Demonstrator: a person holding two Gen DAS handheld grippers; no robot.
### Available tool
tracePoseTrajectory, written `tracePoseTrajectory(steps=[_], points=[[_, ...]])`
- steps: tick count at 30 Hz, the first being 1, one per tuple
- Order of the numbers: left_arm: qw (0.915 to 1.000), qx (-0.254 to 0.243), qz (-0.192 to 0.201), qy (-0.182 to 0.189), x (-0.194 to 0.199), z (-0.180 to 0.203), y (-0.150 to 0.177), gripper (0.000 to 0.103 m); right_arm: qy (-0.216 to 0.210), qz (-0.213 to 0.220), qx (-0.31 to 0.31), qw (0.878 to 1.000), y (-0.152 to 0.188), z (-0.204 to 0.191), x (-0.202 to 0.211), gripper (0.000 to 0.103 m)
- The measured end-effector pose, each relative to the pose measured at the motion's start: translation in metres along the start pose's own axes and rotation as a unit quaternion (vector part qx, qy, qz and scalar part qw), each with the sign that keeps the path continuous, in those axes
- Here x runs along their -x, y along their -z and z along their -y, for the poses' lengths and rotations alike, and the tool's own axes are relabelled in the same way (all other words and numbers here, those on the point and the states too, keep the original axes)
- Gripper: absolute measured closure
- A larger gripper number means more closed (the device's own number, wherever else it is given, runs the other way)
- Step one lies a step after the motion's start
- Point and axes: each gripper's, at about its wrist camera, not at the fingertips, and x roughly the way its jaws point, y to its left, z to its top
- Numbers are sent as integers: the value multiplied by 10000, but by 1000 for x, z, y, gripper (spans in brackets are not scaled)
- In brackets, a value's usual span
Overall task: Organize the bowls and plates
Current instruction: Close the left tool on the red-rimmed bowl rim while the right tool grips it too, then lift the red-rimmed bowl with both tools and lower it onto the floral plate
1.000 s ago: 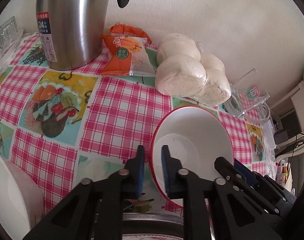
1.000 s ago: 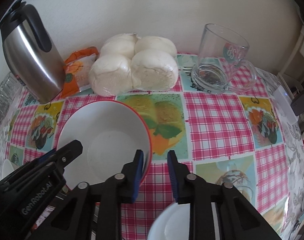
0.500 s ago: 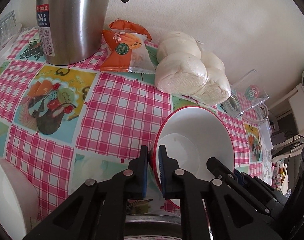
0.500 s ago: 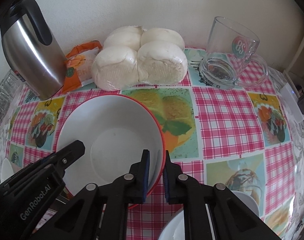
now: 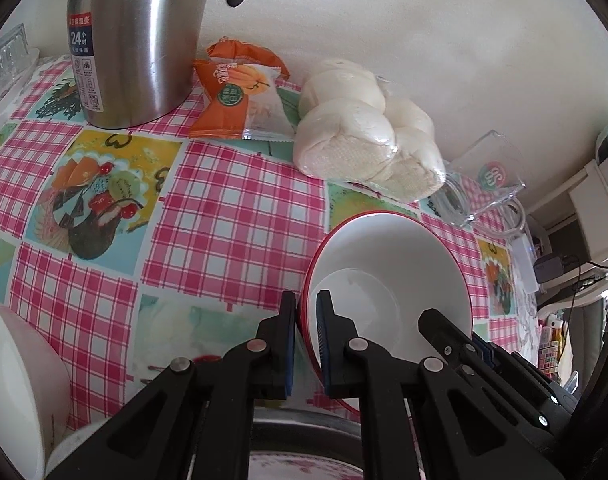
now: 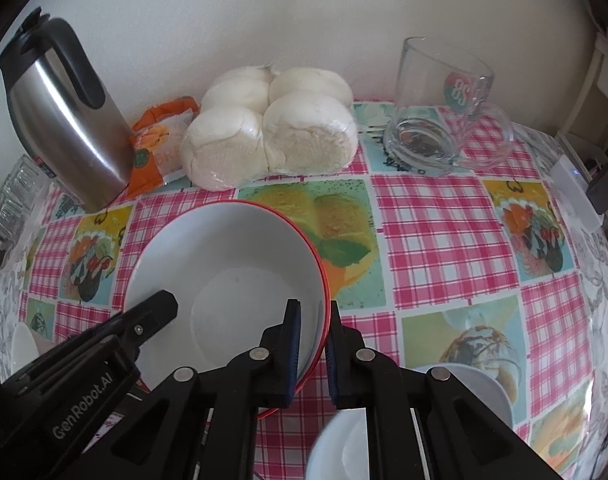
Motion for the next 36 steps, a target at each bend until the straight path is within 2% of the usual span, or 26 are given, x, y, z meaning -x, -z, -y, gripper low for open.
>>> tracePoseTrajectory(steps=[9, 18, 22, 27, 32, 36], points=[[9989, -293, 342, 109, 42, 20, 2, 93, -274, 326, -315, 9986, 3, 13, 42, 91], [9950, -676, 729, 86, 94, 38, 11, 93, -552, 872, -627, 9927, 17, 20, 93, 91], [9919, -890, 902, -67, 116, 48, 19, 93, -632, 1094, -702, 9895, 26, 20, 116, 91], [9887, -1094, 1011, -171, 132, 58, 29, 93, -665, 1305, -821, 9858, 40, 22, 137, 91], [9857, -1219, 1137, -236, 148, 64, 38, 93, -869, 1400, -961, 9816, 56, 29, 151, 91], [9861, -1245, 1084, -185, 153, 64, 44, 93, -849, 1464, -935, 9811, 66, 27, 163, 91]])
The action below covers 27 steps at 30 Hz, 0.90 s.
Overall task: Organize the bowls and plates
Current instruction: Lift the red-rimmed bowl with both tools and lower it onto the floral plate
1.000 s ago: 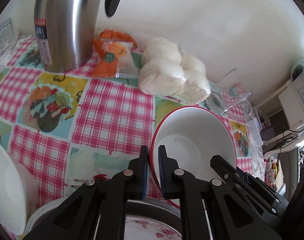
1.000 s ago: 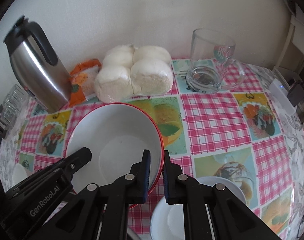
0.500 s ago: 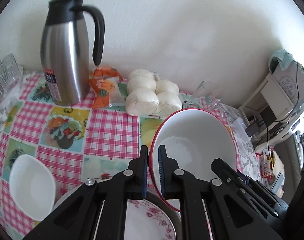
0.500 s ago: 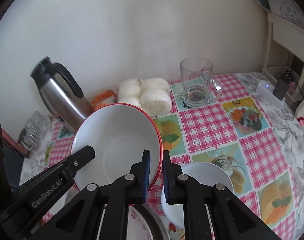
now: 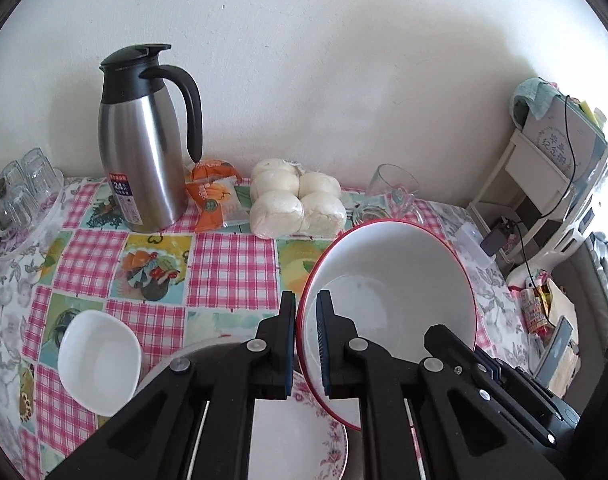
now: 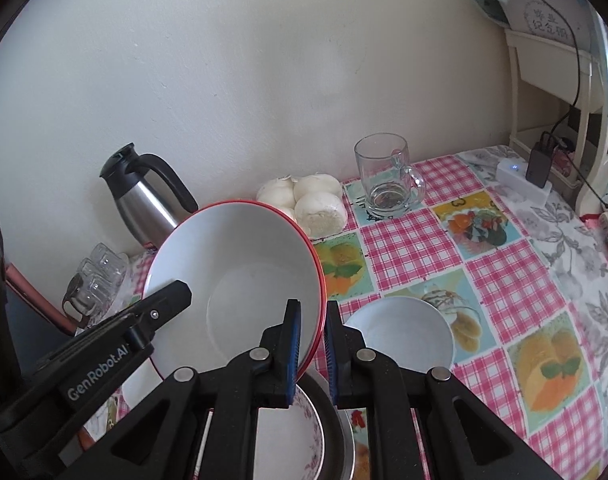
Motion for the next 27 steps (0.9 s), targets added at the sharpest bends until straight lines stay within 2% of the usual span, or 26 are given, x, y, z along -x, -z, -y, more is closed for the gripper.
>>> tracePoseTrajectory(steps=[13, 27], points=[[9996, 259, -120, 65, 19, -18, 24, 93, -163, -149, -27, 9998, 27, -7, 15, 91], [9984, 523, -214, -93, 35, -41, 53, 93, -264, -331, 185, 9989, 54, -27, 22, 91]])
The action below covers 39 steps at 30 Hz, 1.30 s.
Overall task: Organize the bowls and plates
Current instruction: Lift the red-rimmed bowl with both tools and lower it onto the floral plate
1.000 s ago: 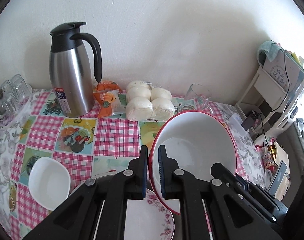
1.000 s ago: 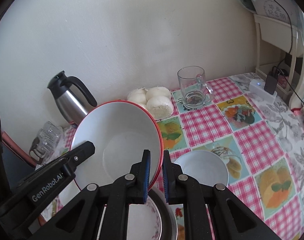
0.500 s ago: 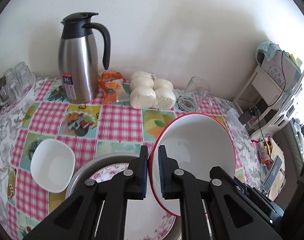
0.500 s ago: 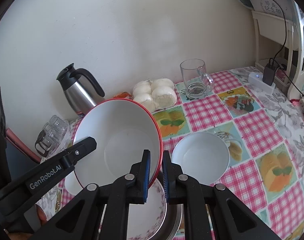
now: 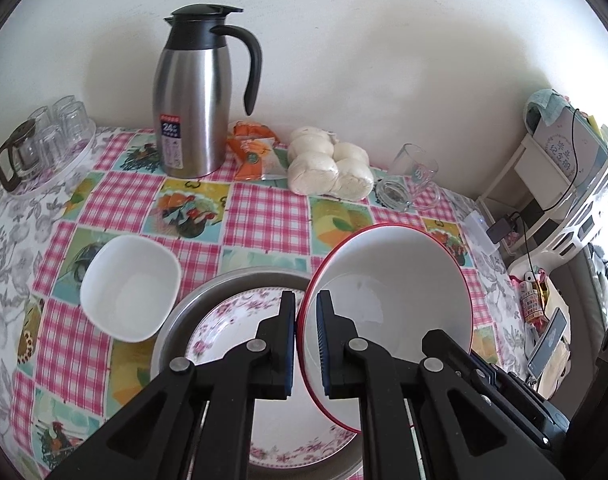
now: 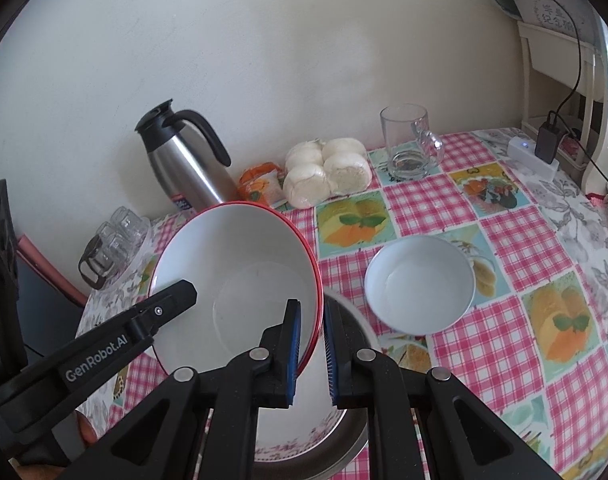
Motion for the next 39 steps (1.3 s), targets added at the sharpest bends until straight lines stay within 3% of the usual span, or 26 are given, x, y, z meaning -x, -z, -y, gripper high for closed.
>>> tracePoseTrajectory(steps=[22, 39], points=[[9979, 538, -259, -247, 2, -45, 16, 93, -196, -452, 93, 9987, 23, -30, -23, 91], [9936, 572, -877, -423, -31, -46, 28, 93, -68, -984, -131, 9950, 36, -16, -52, 90]])
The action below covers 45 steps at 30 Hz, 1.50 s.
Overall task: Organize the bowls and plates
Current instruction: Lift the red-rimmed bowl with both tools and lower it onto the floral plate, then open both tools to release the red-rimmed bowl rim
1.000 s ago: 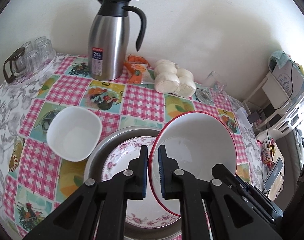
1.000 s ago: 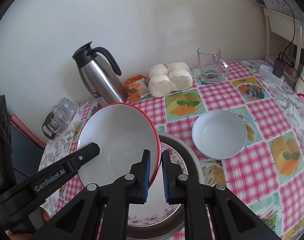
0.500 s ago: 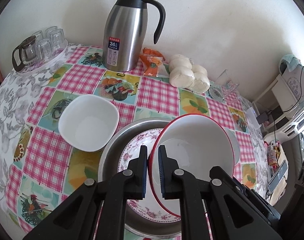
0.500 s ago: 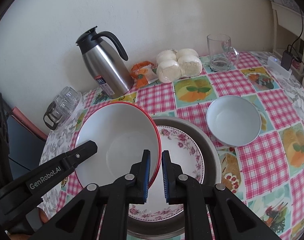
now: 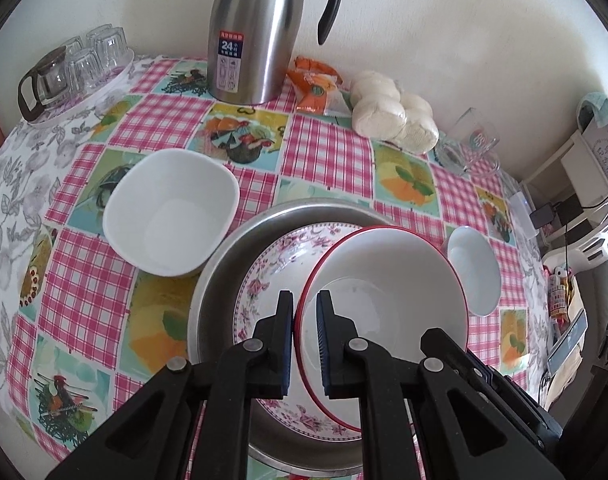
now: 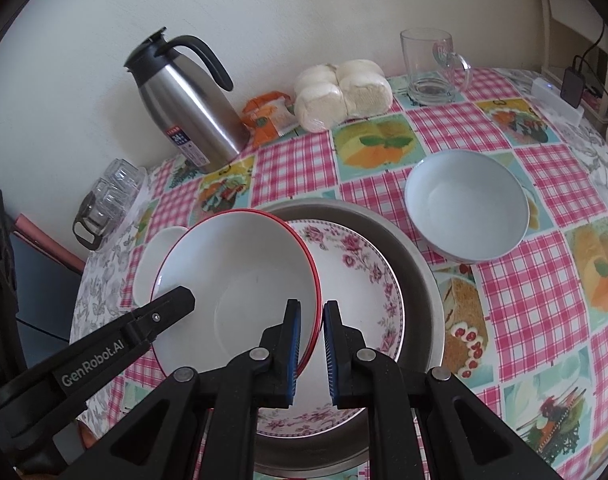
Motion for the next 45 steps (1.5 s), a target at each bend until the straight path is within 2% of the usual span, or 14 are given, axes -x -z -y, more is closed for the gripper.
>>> tracePoseTrajectory(steps=[15, 45], points=[[9996, -18, -287, -76, -19, 1, 2, 93, 64, -290, -165, 9994, 3, 10, -16, 89], [9995, 39, -313, -58, -22, 1, 2, 89, -110, -418, -358, 9984, 1, 17, -20, 87]])
